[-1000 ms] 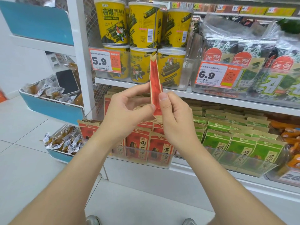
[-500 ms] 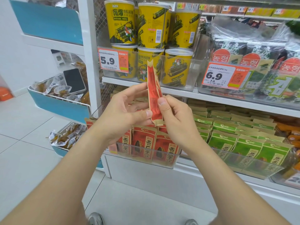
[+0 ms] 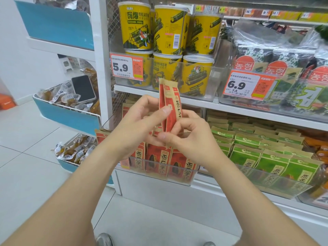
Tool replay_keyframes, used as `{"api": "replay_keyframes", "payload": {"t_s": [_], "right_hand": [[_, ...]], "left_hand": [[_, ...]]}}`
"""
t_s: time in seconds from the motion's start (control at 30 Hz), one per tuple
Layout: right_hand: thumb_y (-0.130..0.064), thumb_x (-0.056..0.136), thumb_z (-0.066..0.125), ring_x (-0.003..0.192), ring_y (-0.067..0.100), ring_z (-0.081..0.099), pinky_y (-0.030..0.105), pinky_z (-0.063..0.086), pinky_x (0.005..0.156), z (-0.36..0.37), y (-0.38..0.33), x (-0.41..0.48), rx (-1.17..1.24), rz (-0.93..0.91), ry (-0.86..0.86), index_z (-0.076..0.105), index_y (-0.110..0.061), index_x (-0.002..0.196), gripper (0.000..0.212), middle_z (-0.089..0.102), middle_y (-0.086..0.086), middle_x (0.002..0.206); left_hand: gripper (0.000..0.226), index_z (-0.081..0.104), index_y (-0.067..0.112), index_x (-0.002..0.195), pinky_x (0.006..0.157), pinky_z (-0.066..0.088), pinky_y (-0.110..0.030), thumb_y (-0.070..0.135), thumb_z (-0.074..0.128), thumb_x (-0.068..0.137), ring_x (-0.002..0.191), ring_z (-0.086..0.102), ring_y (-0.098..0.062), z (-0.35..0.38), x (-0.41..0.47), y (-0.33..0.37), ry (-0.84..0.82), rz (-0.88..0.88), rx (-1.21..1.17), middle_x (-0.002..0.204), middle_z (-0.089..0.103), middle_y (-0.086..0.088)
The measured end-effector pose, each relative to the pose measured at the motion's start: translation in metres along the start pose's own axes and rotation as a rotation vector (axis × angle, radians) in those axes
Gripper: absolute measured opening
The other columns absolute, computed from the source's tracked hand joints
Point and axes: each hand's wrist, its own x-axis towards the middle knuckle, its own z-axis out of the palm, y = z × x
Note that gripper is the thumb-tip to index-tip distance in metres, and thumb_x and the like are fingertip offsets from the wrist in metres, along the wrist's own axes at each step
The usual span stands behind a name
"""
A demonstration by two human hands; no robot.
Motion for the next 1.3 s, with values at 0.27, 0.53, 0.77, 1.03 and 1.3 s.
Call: {"api": "replay_keyframes", "payload": {"t_s": [0.27, 0.53, 0.77, 1.03, 1.3], "right_hand": [[-0.043, 0.086, 0.089, 0.088, 0.009, 0.074, 0.039, 0.063, 0.074, 0.011, -0.012, 0.0, -0.07, 0.001, 0.162, 0.047, -0.031, 0.118, 0.054, 0.071, -0.01, 0.102], [-0.013, 0.102, 0.071, 0.088, 0.024, 0.079, 0.039, 0.065, 0.076, 0.001, -0.018, 0.004, 0.239, 0.107, 0.144, 0.072, -0.015, 0.099, 0.004, 0.082, 0.004, 0.096], [-0.026, 0.106, 0.067, 0.078, 0.035, 0.075, 0.051, 0.061, 0.072, 0.006, -0.016, -0.002, 0.187, 0.049, 0.319, 0.078, -0.016, 0.088, 0.023, 0.078, 0.006, 0.079], [-0.026, 0.107, 0.064, 0.059, 0.011, 0.061, 0.032, 0.049, 0.06, 0.006, -0.016, -0.008, -0.098, -0.123, 0.387, 0.074, -0.017, 0.081, 0.03, 0.067, -0.009, 0.063], [-0.024, 0.106, 0.062, 0.061, 0.017, 0.05, 0.041, 0.043, 0.058, 0.012, -0.018, -0.012, -0.3, -0.318, 0.403, 0.061, -0.012, 0.081, 0.028, 0.054, -0.006, 0.065]], "left_hand": [[0.025, 0.069, 0.026, 0.127, 0.09, 0.064, -0.051, 0.033, 0.049, 0.115, 0.103, 0.08, -0.017, 0.002, 0.006, -0.004, 0.221, -0.003, 0.154, 0.113, 0.082, 0.004], [0.023, 0.068, 0.024, 0.122, 0.091, 0.062, -0.042, 0.027, 0.047, 0.116, 0.091, 0.077, -0.005, 0.009, 0.006, -0.008, 0.283, -0.013, 0.286, 0.103, 0.08, 0.007], [0.029, 0.054, 0.044, 0.132, 0.103, 0.053, -0.035, 0.049, 0.062, 0.104, 0.117, 0.063, 0.001, 0.025, 0.0, -0.014, 0.26, 0.172, 0.581, 0.122, 0.065, 0.028], [0.026, 0.061, 0.05, 0.12, 0.087, 0.063, -0.037, 0.039, 0.071, 0.099, 0.082, 0.075, -0.002, 0.024, 0.0, -0.01, 0.272, 0.166, 0.549, 0.098, 0.076, 0.025], [0.006, 0.047, 0.019, 0.112, 0.056, 0.035, -0.027, 0.022, 0.052, 0.108, 0.051, 0.048, -0.006, 0.029, -0.002, -0.016, 0.233, 0.186, 0.541, 0.062, 0.064, 0.008]]}}
